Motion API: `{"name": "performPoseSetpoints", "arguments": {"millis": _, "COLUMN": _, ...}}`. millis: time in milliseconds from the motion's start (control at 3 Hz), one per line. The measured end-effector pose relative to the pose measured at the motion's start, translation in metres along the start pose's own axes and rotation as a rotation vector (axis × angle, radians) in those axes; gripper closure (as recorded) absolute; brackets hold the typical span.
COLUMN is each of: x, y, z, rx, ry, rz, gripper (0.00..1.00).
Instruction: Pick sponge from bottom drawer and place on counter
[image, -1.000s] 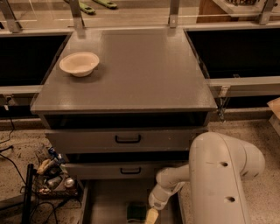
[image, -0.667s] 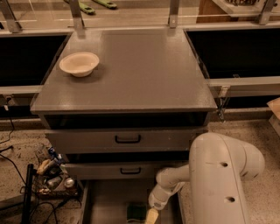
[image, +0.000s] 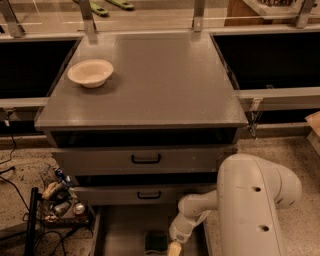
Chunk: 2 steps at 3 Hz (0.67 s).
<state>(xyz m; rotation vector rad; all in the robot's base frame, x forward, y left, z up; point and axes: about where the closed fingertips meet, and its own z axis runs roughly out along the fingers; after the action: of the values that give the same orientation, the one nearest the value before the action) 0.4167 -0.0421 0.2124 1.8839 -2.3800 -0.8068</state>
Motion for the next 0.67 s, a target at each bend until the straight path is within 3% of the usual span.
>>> {"name": "performPoseSetpoints", "arguments": {"millis": 667, "x": -0.008, "y": -0.004, "z": 0.020, "rx": -0.042, "ry": -0.042, "rz": -0.017, "gripper": 0.00}}
